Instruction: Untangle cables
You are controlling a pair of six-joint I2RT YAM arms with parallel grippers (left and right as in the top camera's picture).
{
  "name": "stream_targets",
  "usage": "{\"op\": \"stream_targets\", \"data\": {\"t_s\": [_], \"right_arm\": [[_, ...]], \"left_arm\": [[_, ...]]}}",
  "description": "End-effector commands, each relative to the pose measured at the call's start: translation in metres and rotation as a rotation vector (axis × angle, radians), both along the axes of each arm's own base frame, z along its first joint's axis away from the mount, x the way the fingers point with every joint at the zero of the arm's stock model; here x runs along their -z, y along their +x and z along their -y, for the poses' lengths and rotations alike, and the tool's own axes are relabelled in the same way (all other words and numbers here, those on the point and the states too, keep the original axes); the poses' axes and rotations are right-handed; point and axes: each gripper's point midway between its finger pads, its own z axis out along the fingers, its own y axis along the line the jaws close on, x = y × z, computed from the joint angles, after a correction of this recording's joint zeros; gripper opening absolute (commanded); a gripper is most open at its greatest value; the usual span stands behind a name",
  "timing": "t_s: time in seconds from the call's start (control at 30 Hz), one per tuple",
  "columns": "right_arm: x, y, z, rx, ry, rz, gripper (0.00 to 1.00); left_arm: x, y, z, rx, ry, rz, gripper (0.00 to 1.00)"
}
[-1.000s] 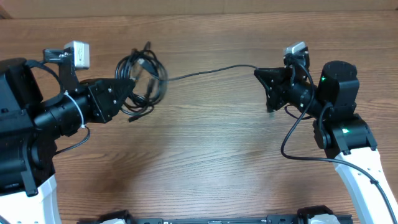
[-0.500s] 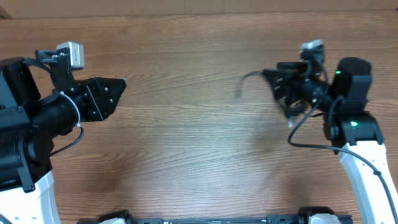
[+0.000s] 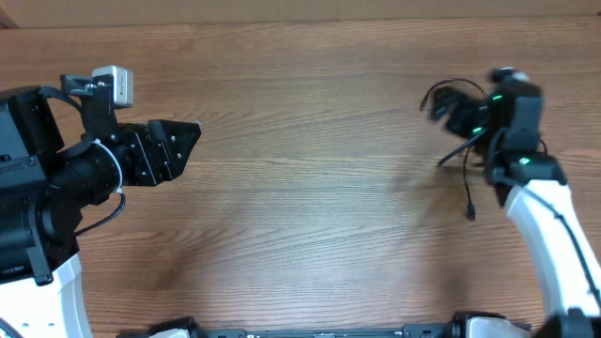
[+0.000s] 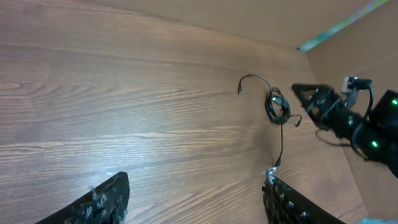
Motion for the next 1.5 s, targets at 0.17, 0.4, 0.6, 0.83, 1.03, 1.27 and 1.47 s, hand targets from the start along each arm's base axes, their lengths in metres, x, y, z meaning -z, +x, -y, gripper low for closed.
{"op": "stream_targets", "data": {"t_s": [0.17, 0.4, 0.6, 0.83, 1.03, 1.27, 1.47], "right_arm": [[0.061, 0.013, 0.094, 0.38, 0.123, -0.096, 1.0], [0.115, 0.006, 0.122, 0.685, 0.262, -0.173, 1.0], [0.154, -0.004, 0.139, 0.818, 0.321, -0.234, 1.0], [0.211, -0.026, 0.158, 0.9, 0.322, -0.354, 1.0], [0.214, -0.022, 0.154, 0.87, 0.334, -0.355, 0.74], [0.221, -0.025, 0.145, 0.791, 0.32, -0.406, 0.04], [0.211, -0.008, 0.103, 0.507, 0.431, -0.416, 0.04]], "left_arm": [[-0.005, -0.004, -0.002, 0.017, 0.042, 0.029, 0.68], [0.003, -0.013, 0.0, 0.019, 0.032, -0.025, 0.68], [0.011, -0.022, 0.002, 0.02, 0.019, -0.08, 0.66], [0.013, -0.024, 0.003, 0.004, -0.001, -0.108, 0.61], [0.013, -0.024, 0.003, -0.005, -0.011, -0.116, 0.59], [0.014, -0.026, 0.003, -0.006, -0.015, -0.129, 0.59], [0.015, -0.027, 0.003, -0.006, -0.015, -0.131, 0.59]]}}
